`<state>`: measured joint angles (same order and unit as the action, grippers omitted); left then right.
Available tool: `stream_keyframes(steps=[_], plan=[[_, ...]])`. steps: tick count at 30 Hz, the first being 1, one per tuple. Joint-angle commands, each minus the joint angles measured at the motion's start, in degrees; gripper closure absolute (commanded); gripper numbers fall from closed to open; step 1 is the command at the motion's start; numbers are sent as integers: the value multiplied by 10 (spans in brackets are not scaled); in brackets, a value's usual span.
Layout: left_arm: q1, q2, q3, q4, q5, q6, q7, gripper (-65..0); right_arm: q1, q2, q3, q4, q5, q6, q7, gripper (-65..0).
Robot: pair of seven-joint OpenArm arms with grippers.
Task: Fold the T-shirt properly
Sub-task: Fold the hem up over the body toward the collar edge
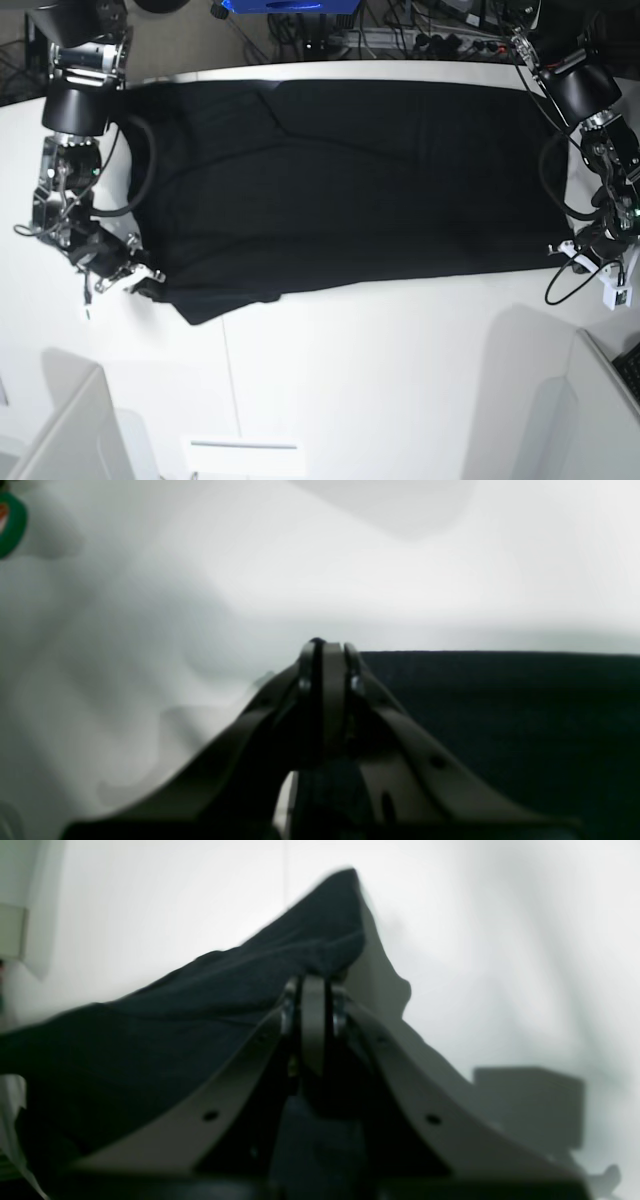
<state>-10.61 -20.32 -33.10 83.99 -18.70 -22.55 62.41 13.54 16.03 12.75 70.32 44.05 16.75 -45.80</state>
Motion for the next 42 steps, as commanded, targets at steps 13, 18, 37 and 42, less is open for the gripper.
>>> stream_keyframes(steps=[13,18,37,42], plan=[[58,-18,-60,42,-99,-15,22,0,-45,8,37,95,10,3,-44,0],[83,-18,-60,78,-102,-16,22,0,-81,7,37,139,11,3,-44,0],[122,-22,-60,115,-100,-17,22,0,-172,-54,139,277,11,3,-145,0],[139,-22,-58,133,-101,-17,29,0,-191,-54,177,284,79,2,-179,0]])
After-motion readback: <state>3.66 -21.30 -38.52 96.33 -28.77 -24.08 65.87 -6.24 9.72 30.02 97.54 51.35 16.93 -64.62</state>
